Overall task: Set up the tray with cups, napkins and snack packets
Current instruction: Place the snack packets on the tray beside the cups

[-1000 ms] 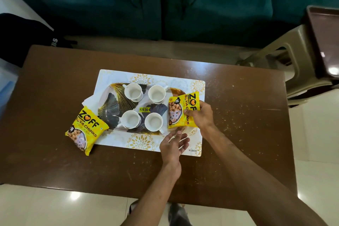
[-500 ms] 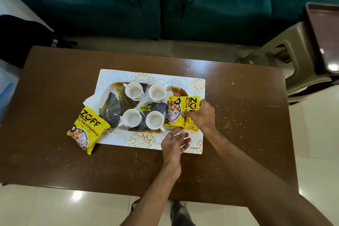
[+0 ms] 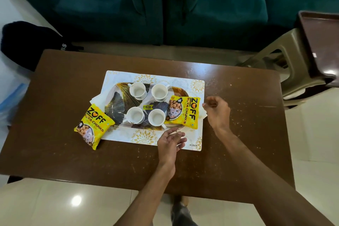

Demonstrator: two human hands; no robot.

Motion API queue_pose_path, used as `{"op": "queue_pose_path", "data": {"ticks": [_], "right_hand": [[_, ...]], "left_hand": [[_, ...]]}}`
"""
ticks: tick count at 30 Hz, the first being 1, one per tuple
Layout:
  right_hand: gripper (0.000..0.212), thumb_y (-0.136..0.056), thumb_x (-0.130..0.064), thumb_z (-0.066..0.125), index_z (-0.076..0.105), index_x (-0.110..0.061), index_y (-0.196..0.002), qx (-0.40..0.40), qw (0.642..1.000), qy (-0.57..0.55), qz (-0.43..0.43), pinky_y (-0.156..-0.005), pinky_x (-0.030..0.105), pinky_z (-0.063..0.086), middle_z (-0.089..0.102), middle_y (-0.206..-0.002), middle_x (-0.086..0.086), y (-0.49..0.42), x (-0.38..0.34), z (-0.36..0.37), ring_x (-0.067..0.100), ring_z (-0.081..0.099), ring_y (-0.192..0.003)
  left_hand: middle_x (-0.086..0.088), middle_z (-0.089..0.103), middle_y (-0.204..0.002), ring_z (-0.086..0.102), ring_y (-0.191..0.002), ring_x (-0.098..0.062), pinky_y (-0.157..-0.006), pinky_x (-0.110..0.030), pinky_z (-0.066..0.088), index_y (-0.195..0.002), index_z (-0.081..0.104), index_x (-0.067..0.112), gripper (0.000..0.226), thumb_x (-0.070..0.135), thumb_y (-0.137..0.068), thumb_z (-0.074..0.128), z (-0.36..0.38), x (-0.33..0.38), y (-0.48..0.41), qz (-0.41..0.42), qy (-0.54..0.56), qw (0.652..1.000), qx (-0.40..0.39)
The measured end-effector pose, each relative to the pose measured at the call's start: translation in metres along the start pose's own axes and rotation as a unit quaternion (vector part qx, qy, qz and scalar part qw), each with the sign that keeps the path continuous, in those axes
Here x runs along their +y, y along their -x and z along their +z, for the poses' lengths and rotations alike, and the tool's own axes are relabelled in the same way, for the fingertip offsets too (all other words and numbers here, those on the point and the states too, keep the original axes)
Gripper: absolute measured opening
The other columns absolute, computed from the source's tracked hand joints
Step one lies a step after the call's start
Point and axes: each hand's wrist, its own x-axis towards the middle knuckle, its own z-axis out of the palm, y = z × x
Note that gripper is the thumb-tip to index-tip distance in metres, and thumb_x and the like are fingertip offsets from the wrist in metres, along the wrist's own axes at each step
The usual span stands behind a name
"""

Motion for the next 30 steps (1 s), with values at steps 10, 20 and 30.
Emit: {"op": "queue_pose_path", "data": {"ticks": [10,20,30], "right_hand": [[0.010,-0.091,-0.009,0.070,0.072,-0.014,-0.100,-0.057,0.991,-0.059,-0.108,-0.077,0.028,0.056,0.073,-0.095,-0.003,0.071,-0.055,0.036,0.011,0.067,-0.085],[0.013,-0.088,-0.009,0.072,0.072,-0.014,-0.101,-0.138,0.985,-0.070,-0.073,-0.070,0.016,0.051,0.074,-0.091,-0.003,0.135,-0.103,0.173,0.006,0.066,-0.080],[0.031,-0.085,-0.020,0.079,0.061,-0.004,-0.105,-0.143,0.981,-0.038,0.122,-0.087,0.043,0.053,0.070,-0.101,0.013,0.174,-0.087,0.288,0.028,0.067,-0.095]], "left_hand": [[-0.014,0.078,-0.106,0.075,-0.091,-0.025,-0.081,-0.032,0.059,-0.121,0.065,0.009,0.025,0.004,-0.097,0.062,-0.034,0.063,0.003,0.102,-0.045,0.993,-0.036],[-0.001,0.075,-0.094,0.071,-0.083,-0.016,-0.070,-0.025,0.059,-0.116,0.069,0.005,0.021,0.005,-0.095,0.067,-0.169,0.139,-0.052,0.188,-0.114,0.974,0.047],[-0.007,0.064,-0.124,0.065,-0.113,-0.021,-0.098,-0.048,0.055,-0.122,0.067,0.014,0.031,0.010,-0.092,0.070,-0.288,0.165,-0.130,0.214,-0.348,0.905,0.116]]}}
